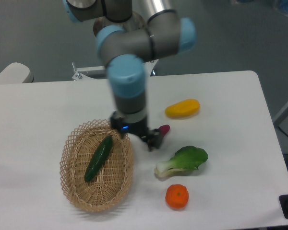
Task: Pick up the cucumber from the basket
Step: 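Move the open gripper over the green cucumber in the wicker basket, then lower the gripper onto the cucumber and close it around the cucumber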
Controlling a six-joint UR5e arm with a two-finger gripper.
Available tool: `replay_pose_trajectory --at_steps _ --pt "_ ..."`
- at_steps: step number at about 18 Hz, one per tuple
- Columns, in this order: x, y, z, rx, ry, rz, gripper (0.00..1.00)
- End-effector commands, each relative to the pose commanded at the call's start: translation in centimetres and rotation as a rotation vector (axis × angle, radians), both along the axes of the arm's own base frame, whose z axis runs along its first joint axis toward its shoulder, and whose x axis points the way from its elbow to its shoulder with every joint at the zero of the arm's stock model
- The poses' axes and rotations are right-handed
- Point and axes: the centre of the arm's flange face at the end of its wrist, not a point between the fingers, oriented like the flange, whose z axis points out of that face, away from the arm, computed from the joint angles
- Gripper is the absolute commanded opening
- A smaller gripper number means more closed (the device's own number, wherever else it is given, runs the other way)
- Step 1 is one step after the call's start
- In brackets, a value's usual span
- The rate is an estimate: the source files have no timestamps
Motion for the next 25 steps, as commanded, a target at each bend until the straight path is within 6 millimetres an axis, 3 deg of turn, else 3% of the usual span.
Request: replay_pose_trajectory --at_steps 7,19,21,25 --pt "3.3 1.7 -7.2 -0.006 0.01 -0.016 1.0" --pt "4.0 2.4 -10.2 -0.028 -0.003 -0.064 0.99" --pt "4.0 2.4 -10.3 -0.03 -0.004 -0.066 0.87" --pt "3.9 2.4 -9.8 -0.022 0.0 -0.083 0.41"
